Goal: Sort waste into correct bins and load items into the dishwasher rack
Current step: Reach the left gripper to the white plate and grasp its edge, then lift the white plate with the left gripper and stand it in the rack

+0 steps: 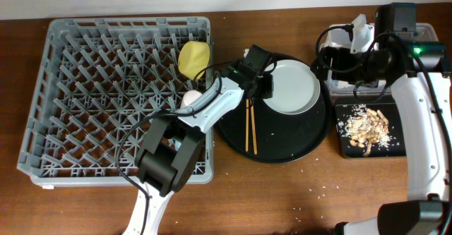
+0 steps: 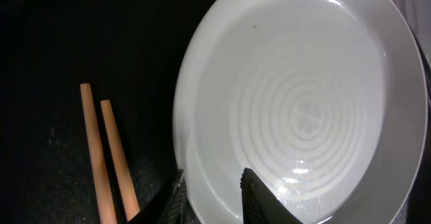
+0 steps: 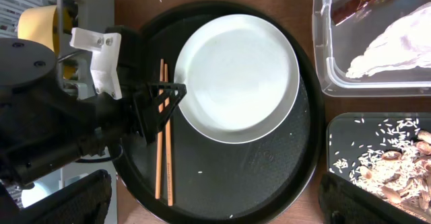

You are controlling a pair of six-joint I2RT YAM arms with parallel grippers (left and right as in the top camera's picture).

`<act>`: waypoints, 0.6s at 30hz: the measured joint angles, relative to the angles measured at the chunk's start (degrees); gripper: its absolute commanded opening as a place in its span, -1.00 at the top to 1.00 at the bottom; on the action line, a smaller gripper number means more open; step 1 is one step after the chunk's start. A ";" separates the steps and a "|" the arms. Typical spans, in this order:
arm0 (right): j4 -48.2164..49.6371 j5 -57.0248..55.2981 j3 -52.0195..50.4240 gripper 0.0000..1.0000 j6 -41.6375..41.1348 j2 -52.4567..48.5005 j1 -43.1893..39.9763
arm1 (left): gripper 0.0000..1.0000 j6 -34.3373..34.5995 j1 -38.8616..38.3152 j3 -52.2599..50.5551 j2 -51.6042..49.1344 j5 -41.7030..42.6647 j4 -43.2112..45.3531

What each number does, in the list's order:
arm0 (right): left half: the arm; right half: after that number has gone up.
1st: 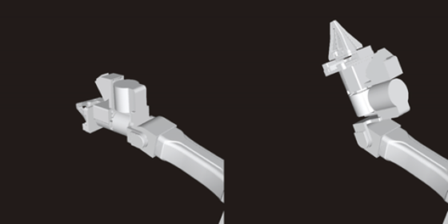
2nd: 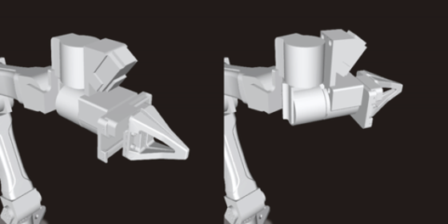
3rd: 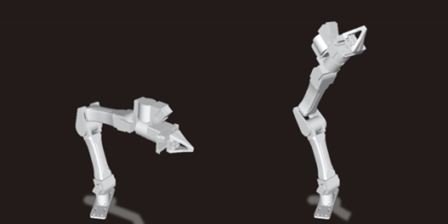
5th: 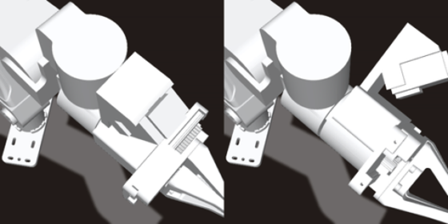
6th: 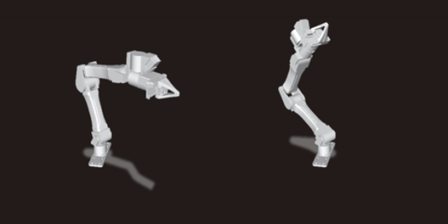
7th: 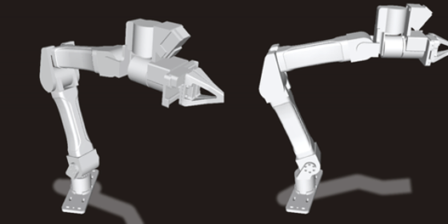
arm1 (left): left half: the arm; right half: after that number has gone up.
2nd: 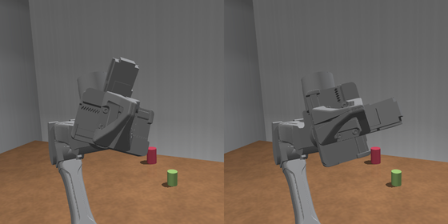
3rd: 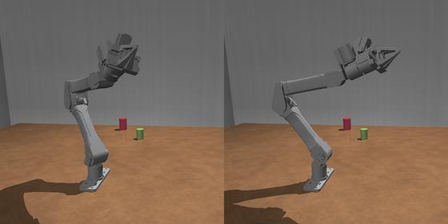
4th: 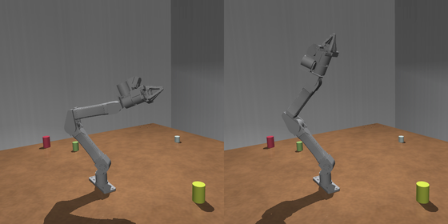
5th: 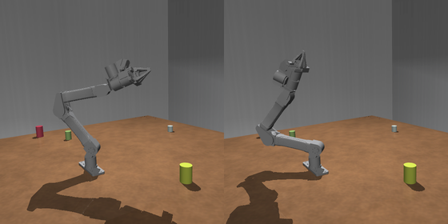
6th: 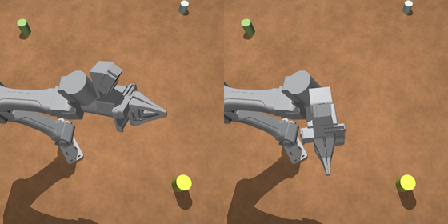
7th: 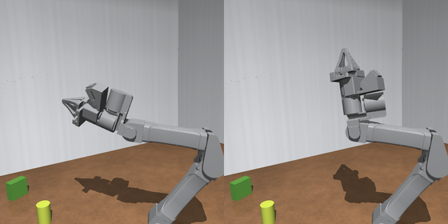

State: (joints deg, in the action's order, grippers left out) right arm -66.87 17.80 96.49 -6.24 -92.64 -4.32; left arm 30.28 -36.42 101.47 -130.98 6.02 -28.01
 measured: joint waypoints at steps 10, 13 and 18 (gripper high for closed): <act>-0.02 0.00 0.00 -0.97 0.02 0.00 0.00 | 0.16 0.31 -0.15 0.00 -2.43 0.33 0.50; 0.00 0.00 0.00 -0.97 0.00 0.00 0.00 | 0.75 0.13 -0.31 0.11 -2.43 0.11 0.52; 0.00 0.00 0.00 -0.97 -0.02 0.00 0.00 | 0.99 0.35 -0.31 0.11 -2.54 0.24 0.59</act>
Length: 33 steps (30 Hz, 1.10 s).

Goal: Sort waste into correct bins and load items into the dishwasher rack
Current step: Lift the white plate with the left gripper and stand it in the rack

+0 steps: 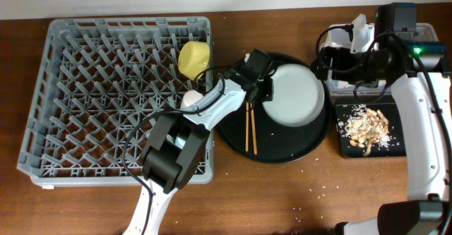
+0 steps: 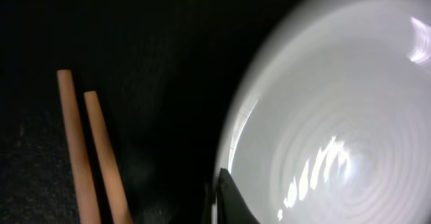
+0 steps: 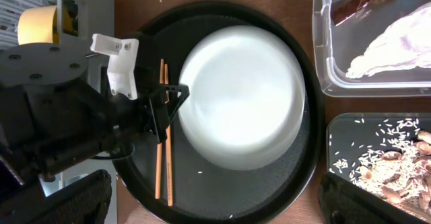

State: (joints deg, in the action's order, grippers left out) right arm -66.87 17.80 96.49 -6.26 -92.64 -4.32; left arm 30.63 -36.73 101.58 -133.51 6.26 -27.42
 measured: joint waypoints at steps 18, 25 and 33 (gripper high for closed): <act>0.00 0.00 0.00 -0.97 0.02 0.00 0.00 | 0.99 -13.38 4.13 1.88 11.78 -8.22 -6.71; 0.00 0.00 0.00 -0.97 -0.02 0.00 0.00 | 0.99 -25.09 8.46 4.33 29.07 -28.72 -6.67; -0.02 0.00 0.00 -0.97 0.04 0.00 0.00 | 0.99 -34.82 13.79 4.70 28.68 -54.84 -7.15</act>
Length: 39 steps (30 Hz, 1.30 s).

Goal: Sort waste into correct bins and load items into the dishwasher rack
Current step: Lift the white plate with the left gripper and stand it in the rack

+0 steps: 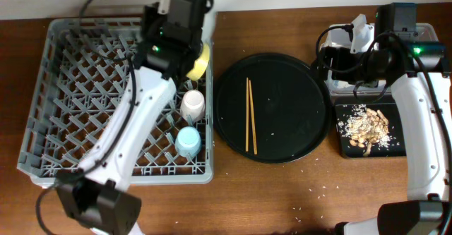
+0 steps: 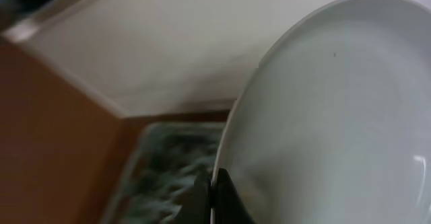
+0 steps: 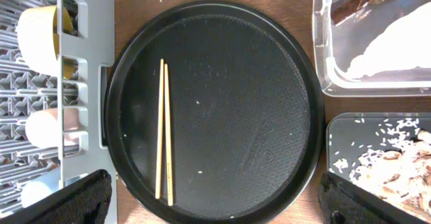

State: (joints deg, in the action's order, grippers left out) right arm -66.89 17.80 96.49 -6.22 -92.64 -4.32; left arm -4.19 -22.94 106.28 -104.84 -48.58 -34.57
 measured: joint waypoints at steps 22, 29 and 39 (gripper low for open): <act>0.02 0.00 0.00 -0.97 -0.04 0.00 0.00 | 0.99 -8.52 6.62 -0.09 -16.90 -9.99 9.60; 0.02 0.00 0.00 -0.97 -0.02 0.00 0.00 | 0.99 -14.40 6.03 -0.09 -17.20 -12.22 17.14; 0.02 0.00 0.00 -0.97 -0.02 0.00 0.00 | 0.99 -25.81 6.03 -0.09 -15.69 -13.81 18.97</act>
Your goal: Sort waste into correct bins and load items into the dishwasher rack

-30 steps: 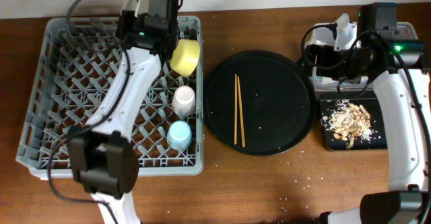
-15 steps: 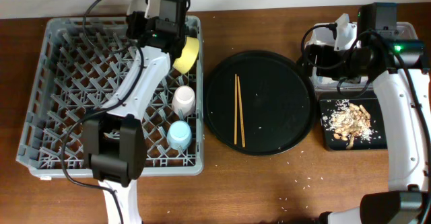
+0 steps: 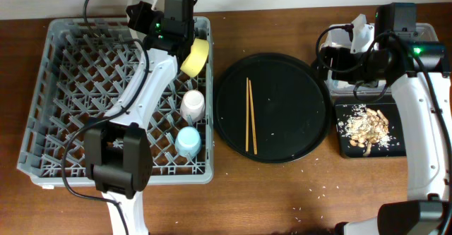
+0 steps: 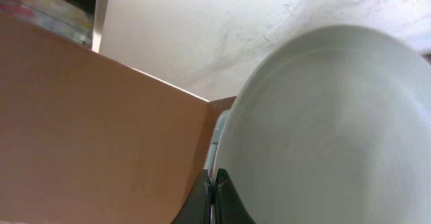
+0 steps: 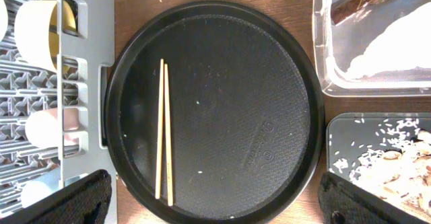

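Note:
My left gripper (image 4: 214, 198) is shut on the rim of a white plate (image 4: 323, 130), which stands on edge and fills the right of the left wrist view against a pale wall. From overhead that wrist (image 3: 176, 8) sits over the far right corner of the grey dishwasher rack (image 3: 42, 94); the plate barely shows there. Two wooden chopsticks (image 3: 249, 115) lie on the round black tray (image 3: 296, 133). My right gripper (image 5: 215, 202) hangs open high above the tray, its fingers at the bottom corners of its view.
A yellow cup (image 3: 195, 56), a white cup (image 3: 192, 104) and a blue cup (image 3: 188, 142) stand along the rack's right side. At the right are a clear bin (image 5: 377, 35) with wrappers and a black bin (image 3: 367, 129) of food scraps.
The left wrist has turned over the rack's far right corner, the plate still in its grip; the rack has left its view. The right arm, tray and chopsticks are unchanged.
My left gripper stood open around the plate's rim on the black tray. Then it was shut on the rim with the plate tilted up. Then the plate was over the rack's far corner, leaving only chopsticks on the tray. It is held there on edge now.

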You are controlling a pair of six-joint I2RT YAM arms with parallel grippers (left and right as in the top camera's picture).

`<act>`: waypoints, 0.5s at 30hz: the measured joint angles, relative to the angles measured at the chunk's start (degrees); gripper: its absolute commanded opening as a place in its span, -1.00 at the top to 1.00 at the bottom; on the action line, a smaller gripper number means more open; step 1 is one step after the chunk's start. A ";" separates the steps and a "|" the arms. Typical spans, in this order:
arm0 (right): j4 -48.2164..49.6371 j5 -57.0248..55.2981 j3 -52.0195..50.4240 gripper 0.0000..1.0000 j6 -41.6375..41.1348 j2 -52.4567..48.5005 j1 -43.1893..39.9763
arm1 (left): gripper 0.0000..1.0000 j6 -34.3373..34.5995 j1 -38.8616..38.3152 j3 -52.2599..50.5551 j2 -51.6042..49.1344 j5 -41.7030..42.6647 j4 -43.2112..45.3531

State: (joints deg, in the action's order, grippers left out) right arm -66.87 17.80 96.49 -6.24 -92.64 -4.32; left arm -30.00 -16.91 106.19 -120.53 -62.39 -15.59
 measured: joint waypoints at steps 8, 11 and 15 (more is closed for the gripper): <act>0.00 0.00 0.00 -0.97 0.00 0.00 0.00 | 0.99 -1.88 0.00 -0.02 0.02 8.24 -8.50; -0.02 0.00 0.00 -0.97 0.00 0.00 0.00 | 0.81 -1.68 0.00 -0.02 0.02 13.99 -13.77; -0.02 0.00 0.00 -0.97 0.00 0.00 0.00 | 0.14 -0.94 0.00 0.02 0.48 21.31 -18.45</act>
State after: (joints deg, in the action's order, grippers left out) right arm -66.89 17.80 96.49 -6.24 -92.64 -4.32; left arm -30.94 -16.91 106.21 -120.05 -41.08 -34.04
